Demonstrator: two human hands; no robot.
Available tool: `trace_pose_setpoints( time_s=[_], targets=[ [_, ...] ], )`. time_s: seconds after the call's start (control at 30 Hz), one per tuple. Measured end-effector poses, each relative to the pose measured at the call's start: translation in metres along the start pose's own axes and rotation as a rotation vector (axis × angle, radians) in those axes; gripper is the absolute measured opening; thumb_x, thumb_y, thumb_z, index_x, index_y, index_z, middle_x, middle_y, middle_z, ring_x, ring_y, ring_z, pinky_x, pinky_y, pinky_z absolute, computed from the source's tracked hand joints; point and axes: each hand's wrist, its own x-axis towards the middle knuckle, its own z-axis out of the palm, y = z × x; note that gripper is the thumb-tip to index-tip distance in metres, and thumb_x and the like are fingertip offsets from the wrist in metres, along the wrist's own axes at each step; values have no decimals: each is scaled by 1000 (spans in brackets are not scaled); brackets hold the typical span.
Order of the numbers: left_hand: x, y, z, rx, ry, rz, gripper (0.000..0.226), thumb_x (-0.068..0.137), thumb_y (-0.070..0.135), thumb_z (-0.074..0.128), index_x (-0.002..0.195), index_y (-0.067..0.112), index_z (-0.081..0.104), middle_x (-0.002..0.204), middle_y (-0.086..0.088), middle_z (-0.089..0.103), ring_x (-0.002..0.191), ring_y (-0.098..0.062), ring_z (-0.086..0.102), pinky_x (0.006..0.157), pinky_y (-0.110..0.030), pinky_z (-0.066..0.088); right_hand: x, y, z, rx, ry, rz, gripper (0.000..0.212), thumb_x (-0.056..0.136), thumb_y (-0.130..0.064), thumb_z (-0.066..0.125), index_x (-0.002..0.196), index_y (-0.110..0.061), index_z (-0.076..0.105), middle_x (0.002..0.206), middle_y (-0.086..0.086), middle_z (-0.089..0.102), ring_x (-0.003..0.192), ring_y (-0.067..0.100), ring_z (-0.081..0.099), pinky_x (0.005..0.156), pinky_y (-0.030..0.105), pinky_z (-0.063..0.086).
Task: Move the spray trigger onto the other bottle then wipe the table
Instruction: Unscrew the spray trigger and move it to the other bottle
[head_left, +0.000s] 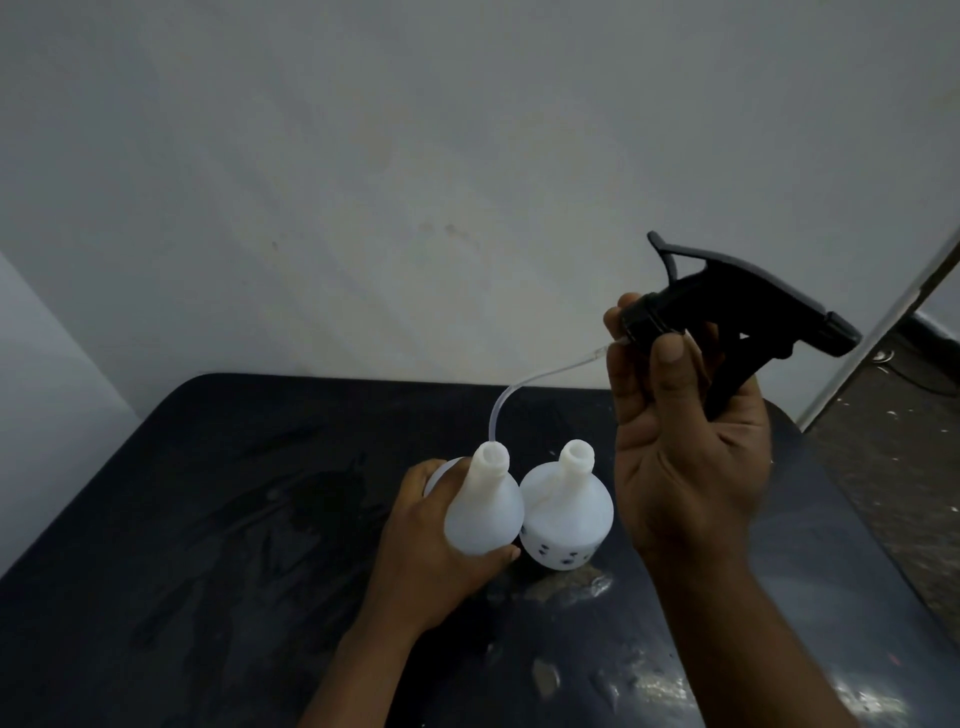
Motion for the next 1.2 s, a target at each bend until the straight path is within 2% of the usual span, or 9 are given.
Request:
trace_pose_setpoints(
  time_s=[0.27, 0.33, 0.47, 0.63, 0.8, 0.97, 1.03, 1.13, 1.2],
  targets=[
    [1, 1, -5, -27, 35, -18, 75, 50, 45, 89, 107, 61, 42, 118, 27, 40, 106, 20, 42, 75, 4, 36, -3, 18, -9, -123, 45, 59, 26, 69, -34, 74, 94, -25, 75, 99, -4, 78, 100, 14, 72, 80, 23, 56],
    [1, 2, -8, -32, 45, -18, 75, 50, 45, 90, 105, 61, 42, 117, 29, 40, 104, 22, 41, 74, 5, 37, -7, 24, -10, -217, 46, 58, 22, 71, -34, 73, 91, -24, 75, 93, -8, 79, 92, 7, 73, 76, 21, 56],
    [1, 7, -10, -53, 54, -33, 74, 48, 50, 88, 105, 64, 43, 118, 27, 41, 106, 15, 46, 73, 2, 41, -19, 35, -11, -365, -60, 26, 14, 73, -19, 71, 88, -18, 70, 74, -16, 76, 71, -7, 69, 66, 8, 51],
    [2, 17, -14, -41, 81, 55, 73, 51, 59, 83, 110, 67, 41, 119, 24, 44, 105, 6, 52, 75, -7, 47, -28, 55, -19, -450, -159, 128, 16, 72, -26, 80, 88, -26, 77, 85, -6, 79, 83, 6, 74, 72, 15, 55],
    [-1, 18, -18, -36, 82, 92, 82, 53, 60, 82, 125, 39, 50, 121, 17, 53, 110, 0, 55, 82, -18, 51, -32, 68, -21, -507, -183, 177, 17, 70, -39, 79, 87, -37, 78, 86, -7, 79, 83, 8, 74, 72, 19, 55],
    [-2, 16, -21, 1, 91, 105, 81, 51, 60, 83, 120, 33, 52, 116, 14, 57, 105, 0, 56, 79, -22, 53, -31, 72, -24, -542, -204, 199, 15, 71, -37, 78, 86, -37, 79, 87, -8, 79, 85, 8, 74, 73, 18, 55],
    [-3, 17, -19, 11, 79, 97, 79, 51, 62, 82, 119, 34, 53, 114, 14, 58, 103, 0, 57, 78, -24, 54, -31, 73, -26, -561, -202, 196, 18, 71, -37, 78, 88, -31, 79, 86, -5, 79, 84, 10, 75, 73, 20, 55],
    [-3, 18, -16, 5, 63, 77, 78, 51, 61, 82, 118, 30, 57, 113, 12, 58, 100, -1, 59, 76, -30, 56, -32, 75, -29, -639, -208, 158, 36, 69, -37, 79, 88, -7, 74, 85, 12, 76, 82, 23, 74, 73, 28, 59],
    [-4, 19, -17, 0, 54, 88, 76, 52, 65, 79, 118, 35, 56, 113, 13, 57, 100, -2, 59, 75, -26, 55, -32, 74, -29, -643, -221, 174, 41, 69, -35, 79, 90, 0, 72, 87, 17, 74, 83, 27, 73, 75, 32, 60]
  ],
)
